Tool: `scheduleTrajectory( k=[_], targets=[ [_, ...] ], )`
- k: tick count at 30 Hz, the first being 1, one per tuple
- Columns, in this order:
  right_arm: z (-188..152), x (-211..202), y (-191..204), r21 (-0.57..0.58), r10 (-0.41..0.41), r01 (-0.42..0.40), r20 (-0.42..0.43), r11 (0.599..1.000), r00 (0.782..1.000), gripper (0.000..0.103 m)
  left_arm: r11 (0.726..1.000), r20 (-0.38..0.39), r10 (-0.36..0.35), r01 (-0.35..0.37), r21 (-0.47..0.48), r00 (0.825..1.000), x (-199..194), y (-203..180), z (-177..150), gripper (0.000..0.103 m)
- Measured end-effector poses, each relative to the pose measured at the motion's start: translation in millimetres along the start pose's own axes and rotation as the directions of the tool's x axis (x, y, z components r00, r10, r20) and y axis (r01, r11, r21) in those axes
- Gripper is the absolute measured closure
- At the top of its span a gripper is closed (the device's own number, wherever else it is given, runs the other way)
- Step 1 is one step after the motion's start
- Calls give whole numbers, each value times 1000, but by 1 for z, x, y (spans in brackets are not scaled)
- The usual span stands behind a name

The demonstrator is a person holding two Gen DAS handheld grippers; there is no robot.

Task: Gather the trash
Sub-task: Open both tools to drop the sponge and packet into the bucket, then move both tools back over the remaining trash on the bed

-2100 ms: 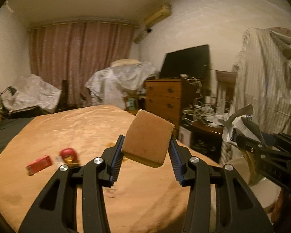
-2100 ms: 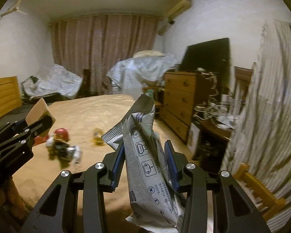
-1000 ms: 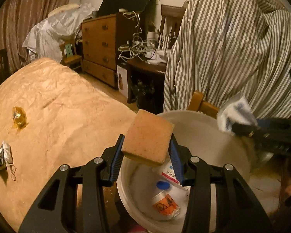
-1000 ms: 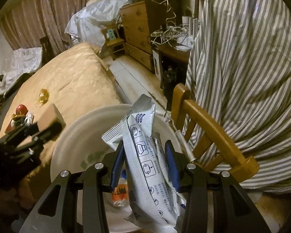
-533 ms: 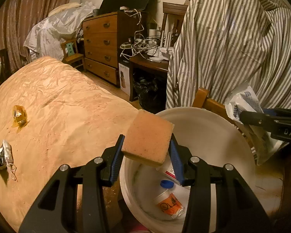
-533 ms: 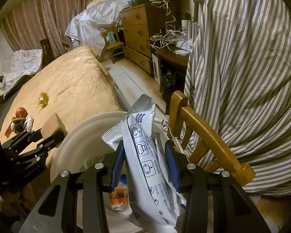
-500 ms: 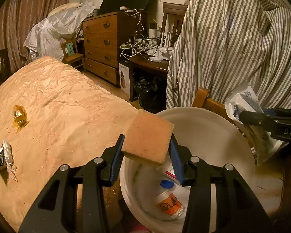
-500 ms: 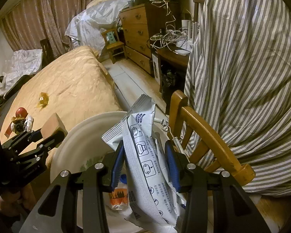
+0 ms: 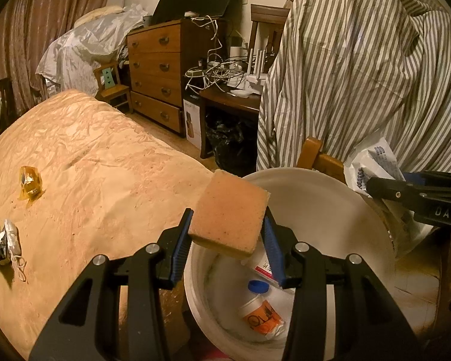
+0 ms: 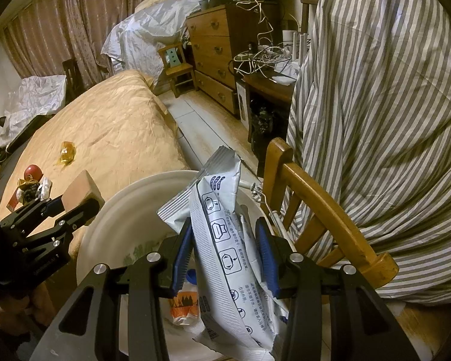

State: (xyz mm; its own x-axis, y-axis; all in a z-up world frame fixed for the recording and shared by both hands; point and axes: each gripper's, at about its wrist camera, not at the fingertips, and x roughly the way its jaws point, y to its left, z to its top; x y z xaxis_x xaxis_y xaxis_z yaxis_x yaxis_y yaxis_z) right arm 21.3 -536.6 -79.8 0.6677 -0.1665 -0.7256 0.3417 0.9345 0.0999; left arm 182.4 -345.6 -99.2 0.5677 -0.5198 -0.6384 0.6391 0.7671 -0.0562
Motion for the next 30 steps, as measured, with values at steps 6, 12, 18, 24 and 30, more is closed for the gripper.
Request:
scheduleTrajectory(
  k=[6,12,18,24,30],
  targets=[
    [0,2,2,-4,8,-8,2,1000,1000,49,1000,-1,9,-9,6,1000,0,-2,0,49],
    [0,-1,0,8,11,-11,44,1000,999,34,999,12,33,-33,9,999,-1,0,-2,27],
    [-1,0,-2,12,11,-11,43,1000,999,34,999,9,33,-33,5,999,-1,2,-2,27],
    [-5,-2,-2,14,8,-9,46,1000,999,34,999,15,34,-34,4,999,-5,3,-2,27],
    [-7,-5,6,-3,18,-18,56,1000,998,32,999,13,47,-47,-1,999,-10,12,-6,27]
  ],
)
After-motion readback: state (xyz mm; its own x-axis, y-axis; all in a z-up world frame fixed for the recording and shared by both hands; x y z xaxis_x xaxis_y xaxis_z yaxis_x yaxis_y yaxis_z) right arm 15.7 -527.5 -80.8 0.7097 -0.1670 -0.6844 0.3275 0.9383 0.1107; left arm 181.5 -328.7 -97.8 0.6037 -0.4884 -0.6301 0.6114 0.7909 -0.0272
